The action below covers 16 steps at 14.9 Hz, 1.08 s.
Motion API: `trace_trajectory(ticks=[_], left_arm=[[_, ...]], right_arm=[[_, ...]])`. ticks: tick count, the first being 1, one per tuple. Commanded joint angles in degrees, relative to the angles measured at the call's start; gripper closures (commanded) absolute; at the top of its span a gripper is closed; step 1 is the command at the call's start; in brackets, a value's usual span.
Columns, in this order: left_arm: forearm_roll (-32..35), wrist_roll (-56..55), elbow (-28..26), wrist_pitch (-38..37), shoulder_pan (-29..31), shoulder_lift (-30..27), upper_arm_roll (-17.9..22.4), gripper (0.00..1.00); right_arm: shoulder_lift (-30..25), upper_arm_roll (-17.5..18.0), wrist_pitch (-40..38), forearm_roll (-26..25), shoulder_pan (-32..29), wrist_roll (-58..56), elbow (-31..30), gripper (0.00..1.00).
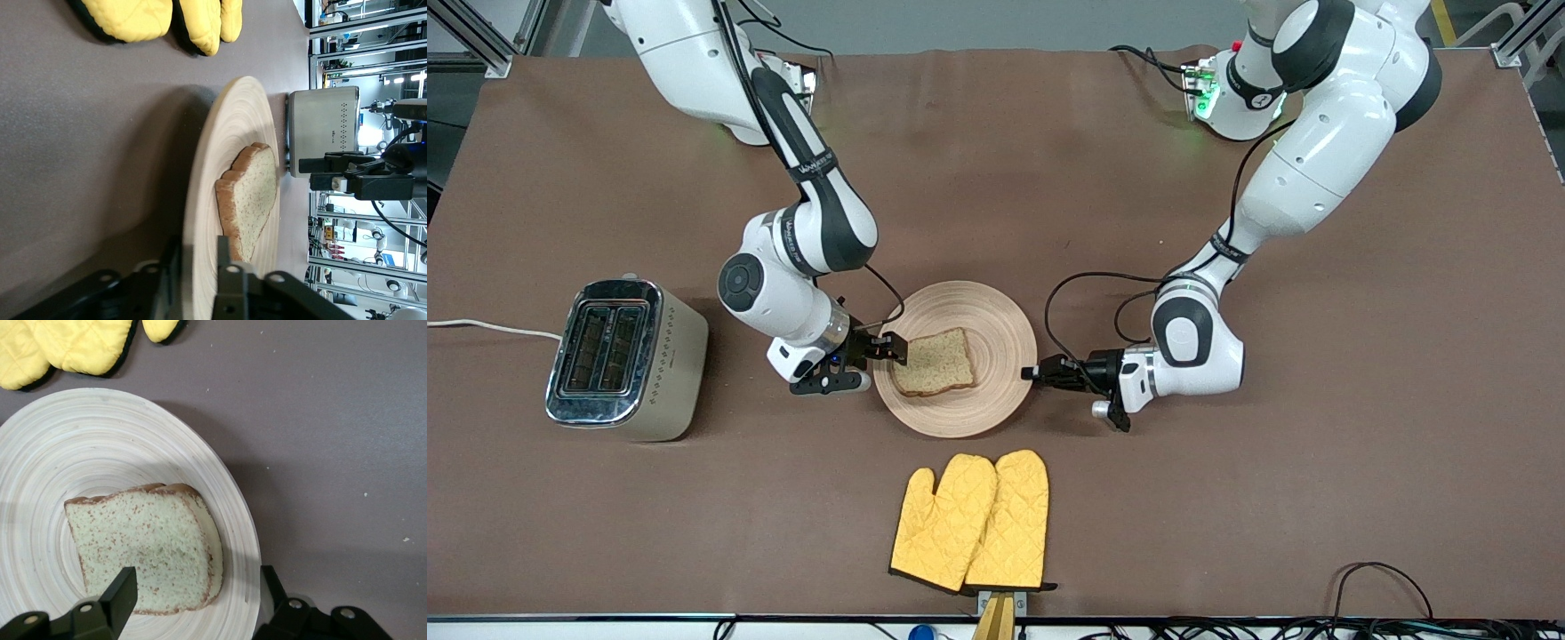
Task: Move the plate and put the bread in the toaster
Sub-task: 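Grasp the bread slice edge with the right gripper, then release the plate and withdraw the left gripper while the right gripper holds bread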
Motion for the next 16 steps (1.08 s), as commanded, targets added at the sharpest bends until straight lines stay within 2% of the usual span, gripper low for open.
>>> trace_trajectory(ticks=[1,4,11,16], left_arm=[[-1.72,0.41,-0.28,-0.4,0.91,-1.2,-0.01,0.0],[-1.72,-0.99,0.16,-0.31,3.1,-1.73,0.34,0.0],[1.61,-12.32,0.08,-0.84,10.57,-8.67,0.43,0.0],[15.74,-33.04,0.43,-1.01,13.13,-16.13,0.34,0.0]], right_arm=[[0.74,-0.24,0.33,0.06,0.34,0.33,0.29,0.39],[1.53,-0.24,1.73,0.06,0.87,0.33,-0.14,0.42],[2.85,-0.15,3.75,0.06,1.92,0.59,-0.41,0.47],[3.2,-0.24,3.93,0.06,1.93,0.5,-0.5,0.79]])
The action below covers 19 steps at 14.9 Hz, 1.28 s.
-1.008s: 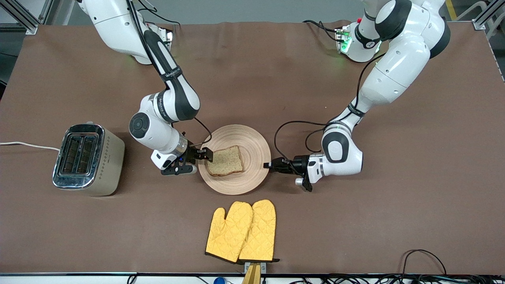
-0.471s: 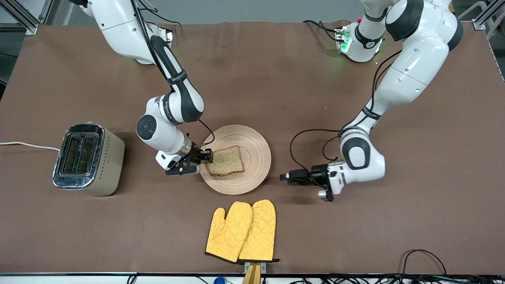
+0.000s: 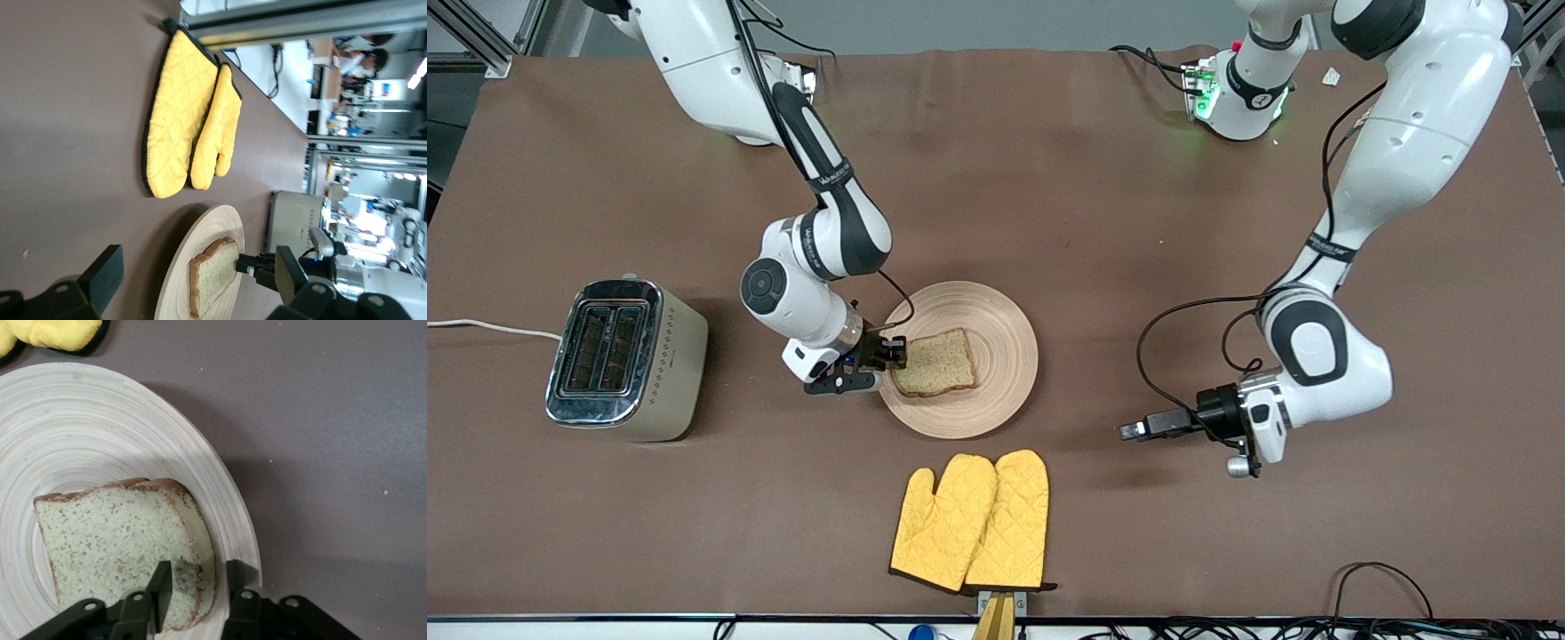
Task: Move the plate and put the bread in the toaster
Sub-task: 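Release the plate and withdraw the left gripper while the right gripper holds bread, then carry the bread into the toaster slot while the left arm returns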
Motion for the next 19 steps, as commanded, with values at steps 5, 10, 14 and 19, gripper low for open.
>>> trace_trajectory(ticks=[5,10,14,19], left_arm=[[21.93,-28.53,-1.81,-3.88,0.81,-12.04,0.41,0.0],[41.19,-42.61,-1.37,-14.86,2.31,-20.21,0.41,0.0],[52.71,-44.3,-0.85,-24.7,3.62,-27.06,0.32,0.0],[63.1,-43.86,4.94,-39.11,3.72,-32.44,0.32,0.0]], right_arm=[[0.2,-0.18,0.58,0.06,0.46,0.4,-0.26,1.0],[-3.66,-3.32,-7.82,0.06,-0.33,0.31,1.75,1.0],[-8.32,-10.1,-24.78,-13.52,-0.06,0.49,9.03,1.0],[-8.24,-17.22,-42.81,-27.5,-0.77,-0.04,25.38,1.0]])
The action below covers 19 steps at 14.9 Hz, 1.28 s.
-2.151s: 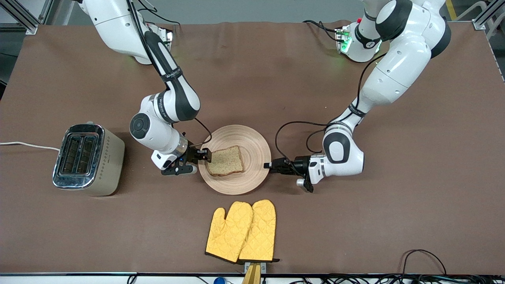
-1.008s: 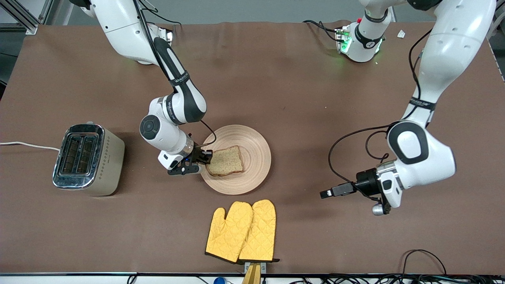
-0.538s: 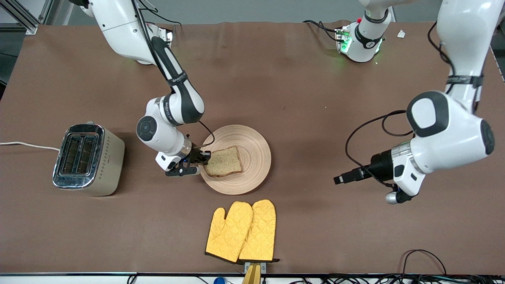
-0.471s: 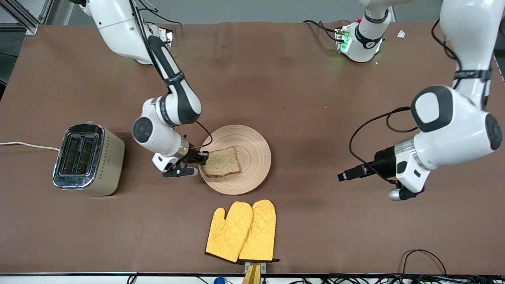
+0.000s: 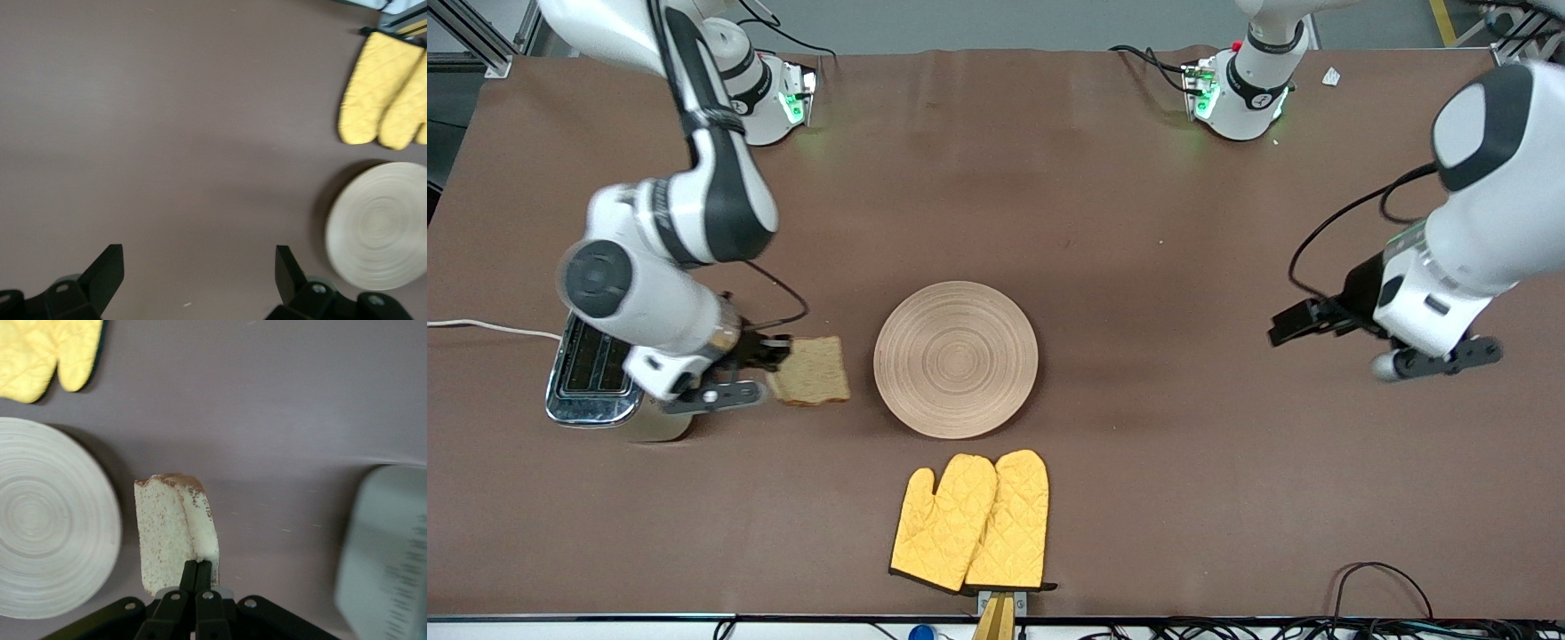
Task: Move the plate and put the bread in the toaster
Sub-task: 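Carry the bread into the toaster slot while the left arm returns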
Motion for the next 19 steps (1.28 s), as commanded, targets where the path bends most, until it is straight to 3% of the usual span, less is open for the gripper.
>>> trace_trajectory(ticks=[1,4,8,10,12,19], left_arm=[[3.53,0.05,3.89,-7.9,-0.1,-1.86,0.13,0.0],[3.44,0.83,5.67,-11.86,-0.88,-4.91,1.09,0.0],[3.09,8.72,1.55,-13.54,-9.04,-11.6,13.2,0.0],[2.92,10.85,-1.18,-14.68,-11.51,-14.24,16.73,0.0],[2.83,11.38,-2.07,-14.95,-11.96,-15.04,17.53,0.0],[1.86,11.65,-1.89,-14.95,-10.39,-14.69,17.53,0.0]], right_arm=[[1.09,-1.47,-6.6,-9.8,-0.81,-0.01,6.65,1.0],[0.39,-1.82,-10.38,-19.4,-1.26,0.07,6.84,1.0],[0.03,-5.59,-14.52,-22.67,-1.95,-0.01,6.84,1.0],[0.03,-6.74,-14.7,-22.94,-2.57,-0.1,6.84,1.0],[-0.06,-8.85,-14.61,-23.81,-2.58,-2.2,6.84,1.0],[-1.37,-10.26,-13.91,-25.13,-4.68,-5.38,6.31,0.99]])
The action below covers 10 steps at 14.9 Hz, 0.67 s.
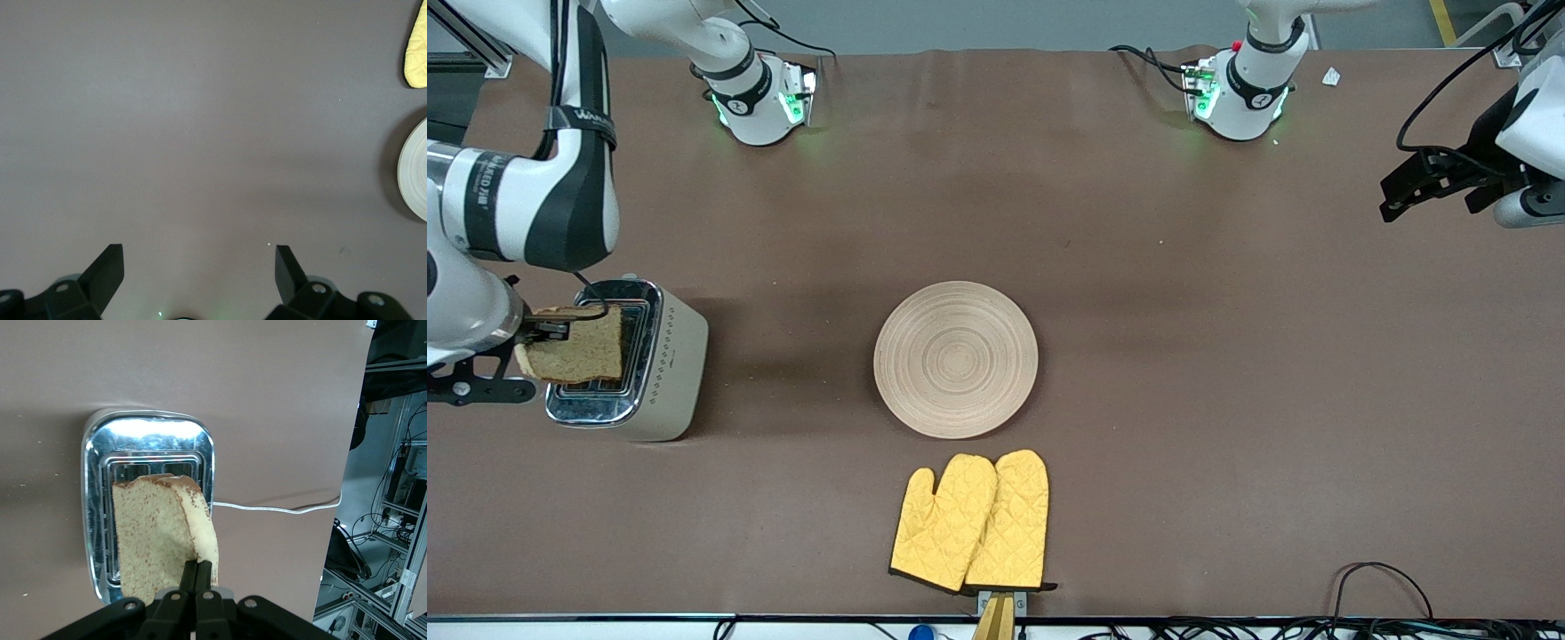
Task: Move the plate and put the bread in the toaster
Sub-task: 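Push the bread slice down into the toaster slot with the right gripper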
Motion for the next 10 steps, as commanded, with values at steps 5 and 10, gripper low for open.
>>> trace_trajectory(ticks=[5,10], left_arm=[[-0.57,1.73,-0.91,0.24,0.42,-0.22,0.27,0.0],[-0.66,1.73,-0.73,0.77,0.34,0.39,0.19,0.0]], right_arm=[[-3.72,0.08,-0.07,-3.37,0.49,-0.71,-3.94,0.99],[-3.54,0.17,6.69,-3.28,0.93,0.08,-10.17,0.99]])
